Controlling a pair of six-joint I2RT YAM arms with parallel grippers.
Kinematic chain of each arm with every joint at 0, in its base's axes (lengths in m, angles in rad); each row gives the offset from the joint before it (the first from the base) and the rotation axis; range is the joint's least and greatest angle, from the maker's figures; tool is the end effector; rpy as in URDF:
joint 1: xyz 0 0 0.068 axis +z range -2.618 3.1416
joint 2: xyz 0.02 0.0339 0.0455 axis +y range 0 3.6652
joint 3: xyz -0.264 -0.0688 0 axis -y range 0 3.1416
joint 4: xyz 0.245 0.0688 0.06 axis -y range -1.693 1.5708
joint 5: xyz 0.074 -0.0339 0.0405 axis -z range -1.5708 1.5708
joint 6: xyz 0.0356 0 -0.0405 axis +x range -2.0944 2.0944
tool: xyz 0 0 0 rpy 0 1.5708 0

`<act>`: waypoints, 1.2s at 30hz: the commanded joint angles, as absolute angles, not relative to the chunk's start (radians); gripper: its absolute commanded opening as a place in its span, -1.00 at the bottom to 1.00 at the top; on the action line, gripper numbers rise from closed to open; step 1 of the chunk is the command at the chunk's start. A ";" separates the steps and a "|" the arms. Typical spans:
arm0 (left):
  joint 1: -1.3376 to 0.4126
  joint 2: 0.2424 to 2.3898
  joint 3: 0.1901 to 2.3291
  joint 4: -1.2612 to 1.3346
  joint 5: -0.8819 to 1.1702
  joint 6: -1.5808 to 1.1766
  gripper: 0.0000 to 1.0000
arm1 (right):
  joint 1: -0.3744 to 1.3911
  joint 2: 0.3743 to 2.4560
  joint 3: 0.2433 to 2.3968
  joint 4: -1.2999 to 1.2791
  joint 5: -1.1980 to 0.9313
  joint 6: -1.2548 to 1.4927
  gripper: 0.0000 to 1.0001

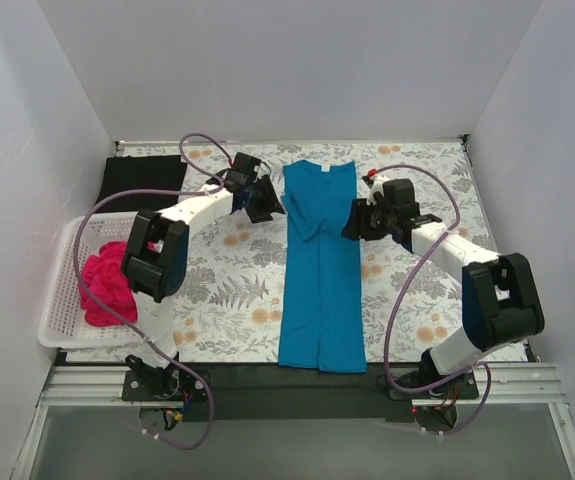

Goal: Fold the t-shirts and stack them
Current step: Fold the tshirt

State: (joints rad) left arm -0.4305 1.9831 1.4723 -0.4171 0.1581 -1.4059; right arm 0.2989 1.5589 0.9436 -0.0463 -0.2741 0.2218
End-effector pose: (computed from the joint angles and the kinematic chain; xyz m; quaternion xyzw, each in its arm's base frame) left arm 0.3923 -0.1863 0.2006 -0.4212 0.8472 -0.2957 0.1317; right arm 0.3192 0.1084 0.2185 -0.0942 0.8870 0.2306 0.3887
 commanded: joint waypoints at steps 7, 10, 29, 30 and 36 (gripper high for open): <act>-0.382 2.220 1.698 -0.334 0.196 -1.404 -0.16 | 0.325 1.347 0.789 -0.051 -0.224 0.235 0.08; -0.380 2.264 1.716 -0.318 0.204 -1.413 -0.16 | 0.325 1.324 0.772 -0.058 -0.227 0.233 0.08; -0.377 2.367 1.727 -0.183 0.204 -1.448 -0.85 | 0.330 1.302 0.719 -0.071 -0.252 0.212 0.07; -0.377 2.350 1.717 -0.176 0.199 -1.448 -0.94 | 0.331 1.301 0.721 -0.072 -0.252 0.210 0.08; -0.376 2.235 1.574 -0.075 0.140 -1.451 -1.00 | 0.336 1.310 0.724 -0.072 -0.256 0.204 0.07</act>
